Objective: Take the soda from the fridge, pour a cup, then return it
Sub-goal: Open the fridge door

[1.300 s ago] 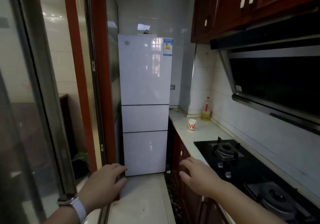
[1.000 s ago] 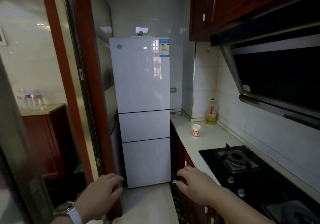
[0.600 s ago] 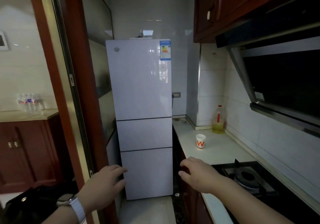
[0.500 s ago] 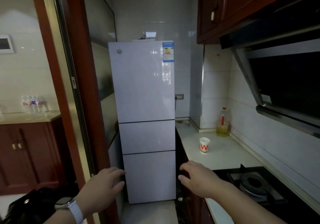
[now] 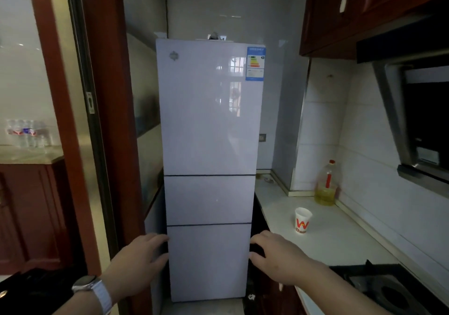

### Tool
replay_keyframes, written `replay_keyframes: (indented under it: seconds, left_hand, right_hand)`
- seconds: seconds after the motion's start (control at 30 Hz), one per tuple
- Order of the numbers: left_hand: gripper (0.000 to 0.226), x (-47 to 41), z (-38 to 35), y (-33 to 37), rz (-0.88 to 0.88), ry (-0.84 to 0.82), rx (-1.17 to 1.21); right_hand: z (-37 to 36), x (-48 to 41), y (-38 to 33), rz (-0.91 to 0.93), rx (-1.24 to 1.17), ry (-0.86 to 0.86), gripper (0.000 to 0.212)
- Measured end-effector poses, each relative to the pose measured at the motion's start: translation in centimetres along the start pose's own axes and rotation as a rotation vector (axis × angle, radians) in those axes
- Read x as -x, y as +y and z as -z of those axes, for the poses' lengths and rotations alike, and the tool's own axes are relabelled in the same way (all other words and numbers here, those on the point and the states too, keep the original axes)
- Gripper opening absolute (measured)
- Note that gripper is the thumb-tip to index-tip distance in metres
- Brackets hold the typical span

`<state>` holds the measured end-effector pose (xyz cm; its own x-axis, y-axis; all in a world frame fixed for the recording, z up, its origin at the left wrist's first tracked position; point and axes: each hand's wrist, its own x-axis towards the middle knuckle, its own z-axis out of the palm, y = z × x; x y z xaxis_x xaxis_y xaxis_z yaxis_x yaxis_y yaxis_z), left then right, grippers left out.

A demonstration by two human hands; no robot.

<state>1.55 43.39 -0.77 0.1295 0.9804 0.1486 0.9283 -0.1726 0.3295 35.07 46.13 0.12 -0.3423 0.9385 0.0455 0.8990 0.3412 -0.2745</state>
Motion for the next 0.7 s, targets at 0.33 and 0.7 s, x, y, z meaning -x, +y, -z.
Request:
replay_keyframes:
  seconds: [0.33,0.7]
  left_hand:
    - [0.049,-14.3,3.7,-9.9,-0.022,0.03,0.036]
    - [0.043,-26.2,5.3,-12.8,-0.013,0.142,0.231]
  right_hand:
    - [1.2,-16.8,-4.2,-0.008,0.017,0.049,0.05]
    - [4.6,-28.6,-4.9,0.06,0.076,0.163,0.052]
